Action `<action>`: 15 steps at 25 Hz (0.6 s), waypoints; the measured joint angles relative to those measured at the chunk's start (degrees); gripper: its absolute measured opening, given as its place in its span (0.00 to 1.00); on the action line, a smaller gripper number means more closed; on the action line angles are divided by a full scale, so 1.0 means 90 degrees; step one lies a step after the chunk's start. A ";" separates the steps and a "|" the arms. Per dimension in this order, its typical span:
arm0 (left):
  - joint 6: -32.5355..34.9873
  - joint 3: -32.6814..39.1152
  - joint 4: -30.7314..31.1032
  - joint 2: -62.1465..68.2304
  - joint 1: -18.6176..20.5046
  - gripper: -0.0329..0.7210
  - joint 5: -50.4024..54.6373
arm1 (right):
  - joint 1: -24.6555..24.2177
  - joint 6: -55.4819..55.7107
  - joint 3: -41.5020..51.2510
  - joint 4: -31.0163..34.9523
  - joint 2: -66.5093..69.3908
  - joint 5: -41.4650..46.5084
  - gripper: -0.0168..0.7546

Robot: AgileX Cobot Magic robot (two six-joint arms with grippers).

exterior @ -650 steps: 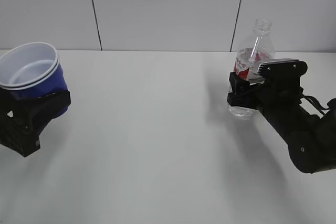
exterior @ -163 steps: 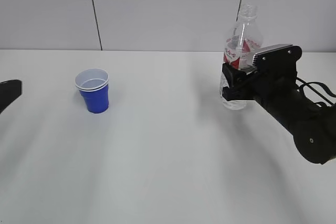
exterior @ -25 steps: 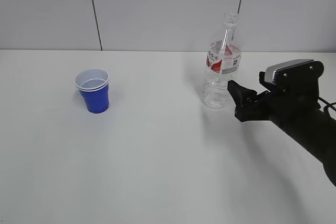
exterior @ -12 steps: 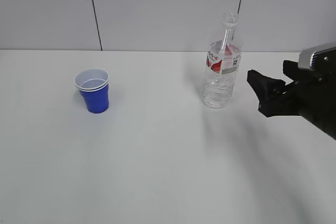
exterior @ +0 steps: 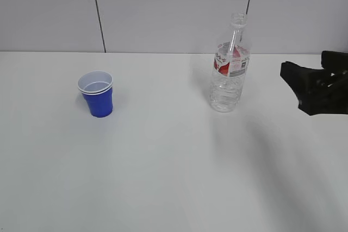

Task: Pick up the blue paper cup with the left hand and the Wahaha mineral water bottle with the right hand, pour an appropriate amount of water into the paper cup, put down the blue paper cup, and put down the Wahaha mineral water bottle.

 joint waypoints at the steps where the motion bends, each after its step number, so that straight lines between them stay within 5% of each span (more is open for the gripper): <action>1: 0.0000 0.0000 0.0000 0.0000 0.0000 0.62 0.0000 | 0.0000 0.0000 0.0008 0.0000 -0.0235 0.0391 0.79; 15: 0.0000 0.0000 0.0000 0.0000 0.0000 0.62 0.0000 | 0.0000 0.0013 0.0038 0.0000 -0.3804 0.3992 0.79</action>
